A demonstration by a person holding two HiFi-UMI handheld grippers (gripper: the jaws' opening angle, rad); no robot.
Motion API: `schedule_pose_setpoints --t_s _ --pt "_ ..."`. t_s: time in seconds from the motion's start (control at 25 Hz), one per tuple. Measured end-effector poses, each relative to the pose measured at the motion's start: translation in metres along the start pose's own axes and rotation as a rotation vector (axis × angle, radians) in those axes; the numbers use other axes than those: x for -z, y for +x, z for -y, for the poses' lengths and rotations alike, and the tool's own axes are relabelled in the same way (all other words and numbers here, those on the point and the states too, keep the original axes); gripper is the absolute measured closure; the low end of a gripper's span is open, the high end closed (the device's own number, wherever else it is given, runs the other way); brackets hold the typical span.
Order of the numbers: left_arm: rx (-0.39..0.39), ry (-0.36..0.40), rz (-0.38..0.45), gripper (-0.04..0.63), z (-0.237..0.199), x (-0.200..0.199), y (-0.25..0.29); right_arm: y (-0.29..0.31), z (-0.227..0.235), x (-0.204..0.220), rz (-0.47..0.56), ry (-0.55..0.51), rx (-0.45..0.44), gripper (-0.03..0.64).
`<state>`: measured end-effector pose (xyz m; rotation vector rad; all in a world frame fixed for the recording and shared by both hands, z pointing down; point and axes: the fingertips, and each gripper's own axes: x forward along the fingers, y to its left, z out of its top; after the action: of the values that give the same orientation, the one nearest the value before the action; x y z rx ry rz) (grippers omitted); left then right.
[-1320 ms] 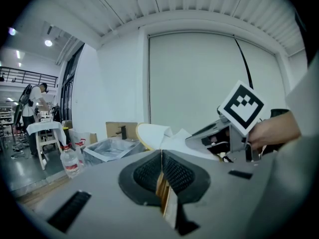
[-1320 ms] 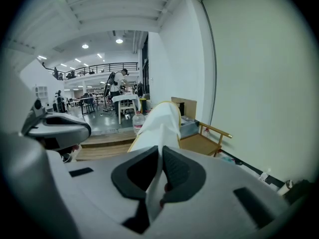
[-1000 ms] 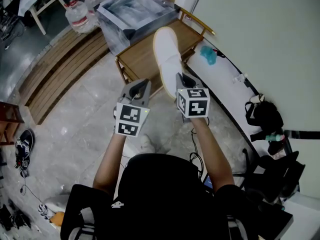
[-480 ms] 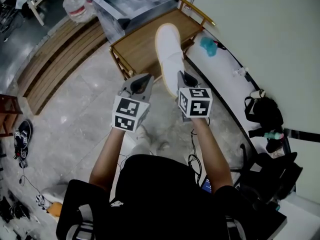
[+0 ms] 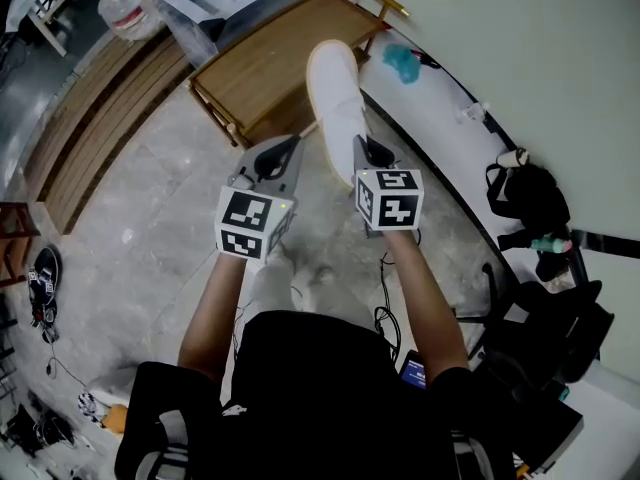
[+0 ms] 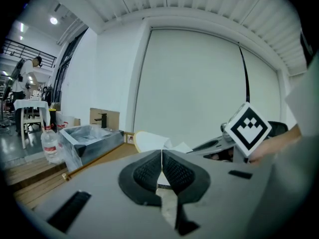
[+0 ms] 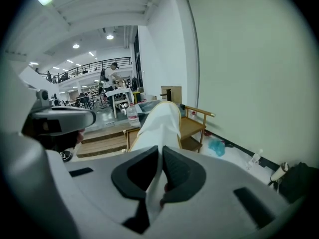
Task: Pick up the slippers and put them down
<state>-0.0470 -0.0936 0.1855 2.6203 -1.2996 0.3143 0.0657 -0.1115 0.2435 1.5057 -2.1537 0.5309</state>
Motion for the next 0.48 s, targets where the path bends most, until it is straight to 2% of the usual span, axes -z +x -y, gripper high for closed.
schedule_pose_setpoints --t_s 0.2,0.32,0.48 --pt "0.016 0.007 -0.013 0.589 0.019 0.037 0.022 0.004 0.023 0.035 -0.005 0.013 0.009 0.603" --pt "0.005 0.046 -0.021 0.589 0.019 0.063 0.039 0.013 0.034 0.054 0.002 0.021 0.01 0.603" --pt "0.001 0.043 -0.021 0.589 0.02 0.097 0.06 0.03 0.046 0.083 0.012 0.039 0.012 0.603"
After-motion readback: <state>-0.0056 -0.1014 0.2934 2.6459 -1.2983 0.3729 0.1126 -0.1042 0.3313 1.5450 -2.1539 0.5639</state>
